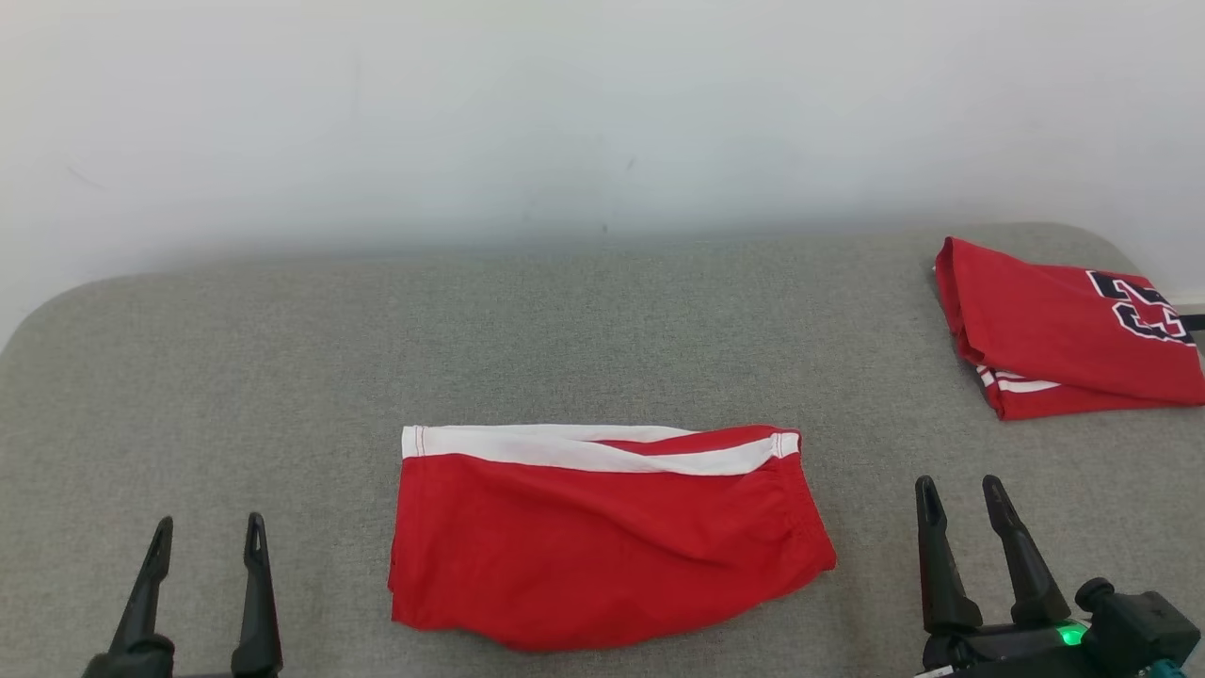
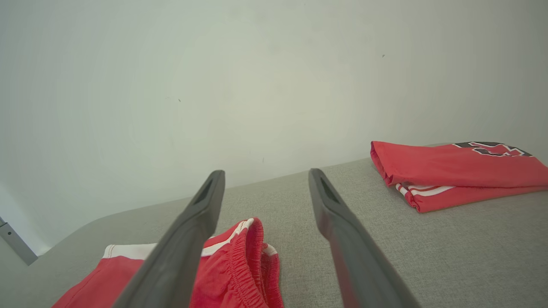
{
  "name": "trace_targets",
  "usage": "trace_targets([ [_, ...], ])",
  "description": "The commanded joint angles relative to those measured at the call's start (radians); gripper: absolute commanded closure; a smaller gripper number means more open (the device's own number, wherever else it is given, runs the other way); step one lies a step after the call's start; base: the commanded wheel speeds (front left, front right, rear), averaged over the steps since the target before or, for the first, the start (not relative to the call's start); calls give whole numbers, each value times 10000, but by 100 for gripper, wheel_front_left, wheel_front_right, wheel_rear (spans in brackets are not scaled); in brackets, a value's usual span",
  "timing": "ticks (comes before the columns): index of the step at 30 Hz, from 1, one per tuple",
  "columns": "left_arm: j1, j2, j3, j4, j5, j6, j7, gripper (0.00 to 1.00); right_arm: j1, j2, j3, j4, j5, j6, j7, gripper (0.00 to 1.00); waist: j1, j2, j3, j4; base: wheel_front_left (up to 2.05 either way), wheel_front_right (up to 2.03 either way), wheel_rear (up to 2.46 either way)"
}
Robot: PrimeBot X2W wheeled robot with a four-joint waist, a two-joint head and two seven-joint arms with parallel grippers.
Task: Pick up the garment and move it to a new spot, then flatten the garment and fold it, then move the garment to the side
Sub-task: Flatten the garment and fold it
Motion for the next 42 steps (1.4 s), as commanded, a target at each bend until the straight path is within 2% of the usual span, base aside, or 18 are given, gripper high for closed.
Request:
trace_targets([
  [1,185,-80,94,-49,128,-34,-31,0,108,70,-46,3,-84,-28,4,0,0,0,-18,27,0,0,0],
  [10,824,-614,461,26,1113,-336,-31,0,422,135,-257,109,-273,-28,4,0,0,0,-135,92,0,0,0],
  [15,943,-996,693,89,1342,-599,-32,0,513,79,-152,287,-449,-28,4,0,0,0,-176,102,0,0,0],
  [27,854,-1505,1169,249,1802,-1041,-32,0,-88,-108,384,1356,-693,-28,150,0,0,0,-173,193,0,0,0],
  [37,382,-1955,1124,405,2110,-1482,-32,0,-2316,-89,1029,3598,-813,-28,959,0,0,0,98,677,0,0,0],
  [38,307,-2020,1117,441,2160,-1577,-32,0,-2761,-153,1145,4274,-913,-28,1061,0,0,0,173,809,0,0,0],
  [42,132,-2114,1160,563,2207,-1753,-32,0,-3480,-213,1062,5634,-940,-28,1025,0,0,0,331,1043,0,0,0],
])
